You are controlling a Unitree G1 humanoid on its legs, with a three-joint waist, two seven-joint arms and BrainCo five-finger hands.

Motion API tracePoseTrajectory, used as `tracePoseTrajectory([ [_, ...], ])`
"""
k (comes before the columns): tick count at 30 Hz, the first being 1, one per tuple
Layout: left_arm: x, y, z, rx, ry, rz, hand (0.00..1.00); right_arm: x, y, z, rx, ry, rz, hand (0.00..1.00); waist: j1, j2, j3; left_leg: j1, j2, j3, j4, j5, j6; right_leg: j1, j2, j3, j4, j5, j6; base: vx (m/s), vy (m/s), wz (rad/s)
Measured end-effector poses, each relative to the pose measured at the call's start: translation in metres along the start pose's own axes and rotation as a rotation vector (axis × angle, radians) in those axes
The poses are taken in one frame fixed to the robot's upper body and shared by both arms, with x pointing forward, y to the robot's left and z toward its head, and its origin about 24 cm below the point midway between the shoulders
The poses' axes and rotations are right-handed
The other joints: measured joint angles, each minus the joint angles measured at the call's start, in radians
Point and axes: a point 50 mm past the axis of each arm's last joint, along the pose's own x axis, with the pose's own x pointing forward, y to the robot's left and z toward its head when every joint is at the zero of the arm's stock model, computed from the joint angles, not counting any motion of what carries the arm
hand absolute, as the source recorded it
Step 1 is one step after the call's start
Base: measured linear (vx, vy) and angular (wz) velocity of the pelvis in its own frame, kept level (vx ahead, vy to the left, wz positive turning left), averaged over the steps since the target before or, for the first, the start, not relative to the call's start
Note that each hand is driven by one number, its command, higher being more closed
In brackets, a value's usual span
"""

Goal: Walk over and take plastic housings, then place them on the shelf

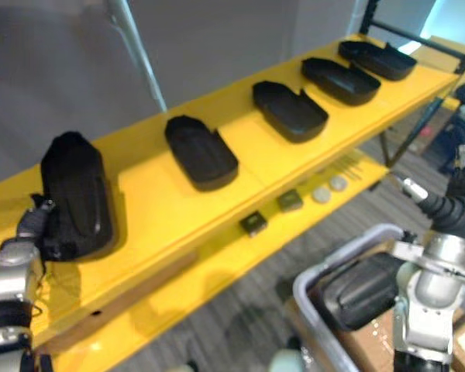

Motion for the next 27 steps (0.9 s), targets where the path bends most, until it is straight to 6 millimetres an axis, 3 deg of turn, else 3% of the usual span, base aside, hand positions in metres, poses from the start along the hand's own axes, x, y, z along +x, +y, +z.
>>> tracePoseTrajectory([
  [4, 0.006, -0.010, 0.002, 0.004, 0.068, -0.023, 1.00, -0.003, 0.011, -0.010, 0.033, 0.048, 0.043, 0.00, -0.007, 0.016, -0.012, 0.001, 0.007, 0.010, -0.015, 0.012, -0.002, 0.000, 0.009, 0.004, -0.010, 0.010, -0.005, -0.04, -0.008, -0.05],
  [10, 0.007, -0.017, -0.017, 0.013, 0.206, -0.048, 1.00, -0.003, 0.020, -0.013, 0.075, 0.065, 0.066, 0.00, -0.035, 0.014, -0.015, 0.002, 0.010, 0.015, -0.014, 0.015, -0.003, -0.001, 0.014, 0.011, -0.010, 0.016, -0.007, -0.02, -0.004, -0.02],
  [14, 0.008, -0.017, -0.020, 0.013, 0.222, -0.046, 1.00, -0.004, 0.024, -0.015, 0.083, 0.085, 0.079, 0.00, -0.040, 0.013, -0.015, 0.002, 0.011, 0.018, -0.014, 0.016, -0.003, -0.001, 0.016, 0.019, -0.015, 0.022, -0.006, -0.01, 0.004, -0.03],
  [15, 0.008, -0.017, -0.020, 0.013, 0.224, -0.047, 0.00, -0.005, 0.026, -0.015, 0.086, 0.088, 0.084, 0.00, -0.040, 0.013, -0.015, 0.002, 0.011, 0.020, -0.014, 0.016, -0.003, -0.001, 0.018, 0.021, -0.019, 0.025, -0.007, -0.01, 0.003, -0.05],
  [27, 0.010, -0.020, -0.015, -0.032, 0.237, -0.046, 0.00, -0.005, 0.032, -0.022, 0.112, 0.135, 0.113, 0.00, -0.049, 0.006, -0.025, 0.001, 0.013, 0.029, -0.014, 0.018, -0.003, 0.005, 0.021, 0.028, -0.047, 0.047, -0.009, 0.00, 0.001, -0.01],
])
